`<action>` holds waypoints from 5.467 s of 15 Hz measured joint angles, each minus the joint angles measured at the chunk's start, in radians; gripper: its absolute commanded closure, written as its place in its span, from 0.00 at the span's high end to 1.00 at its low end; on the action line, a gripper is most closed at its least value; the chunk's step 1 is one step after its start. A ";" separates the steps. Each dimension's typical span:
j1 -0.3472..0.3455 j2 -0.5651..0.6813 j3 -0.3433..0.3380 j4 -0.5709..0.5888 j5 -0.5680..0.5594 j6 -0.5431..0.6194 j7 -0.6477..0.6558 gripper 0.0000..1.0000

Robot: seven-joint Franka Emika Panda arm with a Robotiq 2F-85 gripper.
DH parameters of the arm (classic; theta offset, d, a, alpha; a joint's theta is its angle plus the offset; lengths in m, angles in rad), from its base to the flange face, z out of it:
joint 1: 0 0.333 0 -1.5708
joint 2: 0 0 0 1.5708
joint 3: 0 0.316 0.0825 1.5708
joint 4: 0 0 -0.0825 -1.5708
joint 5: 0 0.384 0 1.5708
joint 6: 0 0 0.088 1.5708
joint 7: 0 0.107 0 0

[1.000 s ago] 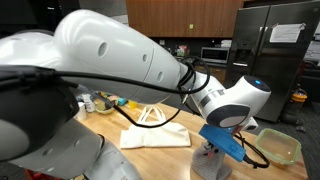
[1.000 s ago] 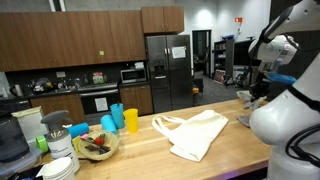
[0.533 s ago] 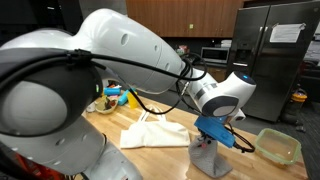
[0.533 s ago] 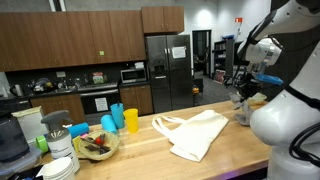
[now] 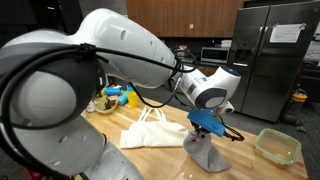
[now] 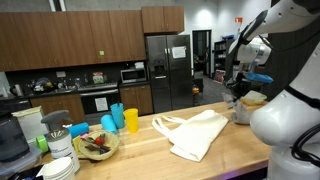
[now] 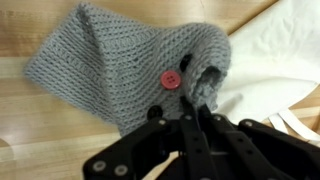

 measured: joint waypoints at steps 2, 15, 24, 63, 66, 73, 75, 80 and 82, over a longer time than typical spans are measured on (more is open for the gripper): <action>0.000 0.000 0.006 0.001 0.000 -0.003 0.008 0.01; 0.027 0.000 0.091 0.043 -0.005 -0.009 0.078 0.01; 0.030 0.000 0.104 0.064 -0.007 -0.020 0.097 0.01; 0.128 -0.076 0.278 0.067 -0.013 -0.120 0.277 0.01; 0.155 -0.085 0.314 0.069 -0.013 -0.132 0.297 0.01; 0.214 -0.103 0.391 0.073 -0.019 -0.151 0.355 0.01; 0.218 -0.107 0.394 0.072 -0.019 -0.156 0.363 0.01; 0.210 -0.108 0.356 0.058 -0.019 -0.161 0.368 0.01; 0.197 -0.108 0.320 0.044 -0.018 -0.161 0.365 0.01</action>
